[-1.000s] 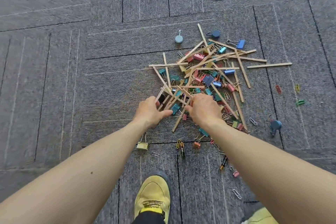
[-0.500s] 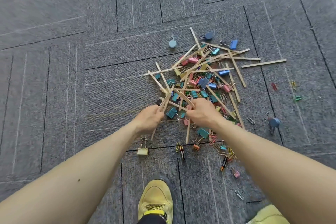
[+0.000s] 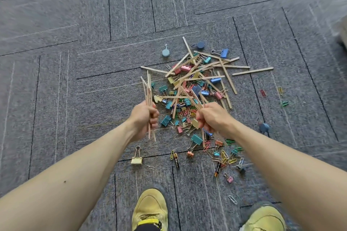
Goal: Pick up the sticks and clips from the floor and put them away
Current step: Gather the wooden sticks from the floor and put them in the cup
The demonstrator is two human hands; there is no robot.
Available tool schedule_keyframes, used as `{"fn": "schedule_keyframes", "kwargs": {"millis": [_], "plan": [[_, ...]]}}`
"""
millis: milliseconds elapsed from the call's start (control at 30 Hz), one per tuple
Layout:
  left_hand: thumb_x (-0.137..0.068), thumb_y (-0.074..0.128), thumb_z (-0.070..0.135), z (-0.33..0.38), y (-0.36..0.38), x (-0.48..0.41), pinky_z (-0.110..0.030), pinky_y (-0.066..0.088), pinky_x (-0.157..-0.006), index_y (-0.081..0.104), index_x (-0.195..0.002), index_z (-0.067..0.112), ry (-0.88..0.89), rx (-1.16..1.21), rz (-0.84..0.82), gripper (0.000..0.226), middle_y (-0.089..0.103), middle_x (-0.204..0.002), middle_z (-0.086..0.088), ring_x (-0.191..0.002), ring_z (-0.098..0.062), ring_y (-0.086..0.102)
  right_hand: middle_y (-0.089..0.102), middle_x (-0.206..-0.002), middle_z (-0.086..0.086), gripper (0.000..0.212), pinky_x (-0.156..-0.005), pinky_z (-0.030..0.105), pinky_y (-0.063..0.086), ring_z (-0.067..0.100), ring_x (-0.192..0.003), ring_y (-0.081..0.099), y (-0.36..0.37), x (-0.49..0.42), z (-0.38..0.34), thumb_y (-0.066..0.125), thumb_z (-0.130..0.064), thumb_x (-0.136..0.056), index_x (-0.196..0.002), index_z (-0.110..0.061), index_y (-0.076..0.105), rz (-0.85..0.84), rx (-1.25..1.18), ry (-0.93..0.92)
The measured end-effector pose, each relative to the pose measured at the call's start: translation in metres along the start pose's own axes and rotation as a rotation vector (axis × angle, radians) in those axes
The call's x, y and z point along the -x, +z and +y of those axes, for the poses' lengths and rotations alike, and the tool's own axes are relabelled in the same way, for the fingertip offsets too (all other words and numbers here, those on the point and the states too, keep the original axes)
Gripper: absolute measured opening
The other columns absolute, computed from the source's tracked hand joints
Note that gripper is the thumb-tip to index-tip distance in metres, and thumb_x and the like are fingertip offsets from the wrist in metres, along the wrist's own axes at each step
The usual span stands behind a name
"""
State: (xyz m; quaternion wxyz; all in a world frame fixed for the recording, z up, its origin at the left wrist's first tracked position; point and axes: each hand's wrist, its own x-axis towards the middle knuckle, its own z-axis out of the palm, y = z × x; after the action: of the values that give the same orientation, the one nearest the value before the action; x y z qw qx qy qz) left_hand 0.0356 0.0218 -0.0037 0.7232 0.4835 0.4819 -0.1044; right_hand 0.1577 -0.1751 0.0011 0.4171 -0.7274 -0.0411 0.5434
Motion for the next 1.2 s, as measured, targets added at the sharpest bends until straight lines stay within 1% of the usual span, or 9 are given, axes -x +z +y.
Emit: {"fn": "schedule_keyframes", "kwargs": {"millis": [100,167,300,433,633,800,933,1067,1200], "plan": [[-0.093,0.041,0.009,0.0,0.002,0.0,-0.019,0.02,-0.034,0.043,-0.088,0.01,-0.063,0.046,-0.016,0.005,0.032,-0.053,0.004,-0.04,-0.011,0.023,0.049,-0.069,0.001,0.022,-0.031,0.014,0.031,-0.001,-0.034,0.044,-0.001,0.006,0.002,0.041,0.005,-0.091,-0.079,-0.004,0.057,-0.023,0.033,-0.023],[-0.097,0.048,0.03,0.0,0.004,0.001,-0.019,0.016,-0.036,0.047,-0.075,0.016,-0.114,0.003,-0.049,0.025,0.029,-0.051,0.006,-0.039,-0.011,0.02,0.046,-0.071,-0.005,0.022,-0.034,0.009,0.031,-0.004,-0.034,0.043,-0.001,0.009,0.001,0.044,-0.012,-0.101,-0.094,-0.003,0.064,-0.043,0.087,-0.048],[-0.091,0.051,0.06,0.0,0.004,0.004,-0.022,0.02,-0.039,0.037,-0.057,0.023,-0.168,-0.113,-0.069,0.052,0.03,-0.051,0.005,-0.041,-0.013,0.022,0.044,-0.068,-0.009,0.042,-0.056,0.023,0.04,0.005,-0.054,0.044,-0.003,0.004,0.002,0.038,-0.037,-0.104,-0.098,-0.007,0.067,-0.014,0.128,-0.089],[-0.097,0.047,0.044,0.002,0.001,0.013,-0.024,0.039,-0.043,0.05,-0.073,0.015,-0.249,-0.12,-0.229,0.038,0.042,-0.057,0.002,-0.046,-0.013,0.039,0.058,-0.067,0.007,0.029,-0.051,0.027,0.049,0.015,-0.052,0.055,-0.006,0.0,0.003,0.046,-0.02,-0.103,-0.095,0.001,0.064,-0.002,-0.057,0.026],[-0.103,0.042,0.017,0.002,-0.002,0.019,-0.021,0.037,-0.039,0.052,-0.128,0.008,-0.248,-0.041,-0.372,0.028,0.048,-0.062,0.0,-0.045,-0.009,0.04,0.049,-0.065,0.0,0.021,-0.038,0.022,0.029,0.008,-0.044,0.037,-0.007,-0.005,0.004,0.04,-0.016,-0.105,-0.122,-0.019,0.052,-0.002,-0.171,-0.007],[-0.101,0.046,0.024,0.005,0.002,0.02,-0.019,0.019,-0.036,0.061,-0.128,0.017,-0.235,-0.02,-0.504,0.031,0.039,-0.055,0.004,-0.039,-0.006,0.027,0.047,-0.057,-0.005,0.019,-0.039,0.023,0.027,0.009,-0.043,0.031,-0.002,-0.007,0.001,0.057,-0.027,-0.098,-0.109,-0.013,0.065,-0.016,-0.144,-0.004],[-0.1,0.047,0.032,0.006,0.015,0.024,-0.018,0.015,-0.036,0.066,-0.112,0.015,-0.258,-0.052,-0.622,0.029,0.034,-0.052,0.006,-0.038,-0.004,0.024,0.044,-0.048,-0.008,0.033,-0.036,0.023,0.026,0.009,-0.041,0.028,0.005,-0.007,-0.001,0.064,-0.027,-0.094,-0.126,-0.03,0.055,-0.124,-0.197,-0.07],[-0.101,0.042,0.025,0.004,0.017,0.02,-0.02,0.023,-0.037,0.058,-0.092,0.007,-0.203,-0.014,-0.501,0.025,0.04,-0.056,0.002,-0.041,-0.007,0.03,0.04,-0.051,-0.008,0.029,-0.037,0.022,0.023,0.01,-0.042,0.026,0.009,-0.008,-0.005,0.054,-0.038,-0.098,-0.114,-0.015,0.063,-0.1,-0.226,-0.028],[-0.103,0.036,0.011,0.005,0.008,0.004,-0.019,0.035,-0.038,0.052,-0.092,0.004,-0.035,0.067,-0.12,0.021,0.047,-0.066,-0.001,-0.046,-0.008,0.036,0.041,-0.059,-0.004,0.026,-0.038,0.02,0.032,0.009,-0.045,0.032,0.007,-0.013,-0.004,0.044,-0.028,-0.104,-0.096,-0.006,0.056,0.009,-0.389,-0.01]]}}
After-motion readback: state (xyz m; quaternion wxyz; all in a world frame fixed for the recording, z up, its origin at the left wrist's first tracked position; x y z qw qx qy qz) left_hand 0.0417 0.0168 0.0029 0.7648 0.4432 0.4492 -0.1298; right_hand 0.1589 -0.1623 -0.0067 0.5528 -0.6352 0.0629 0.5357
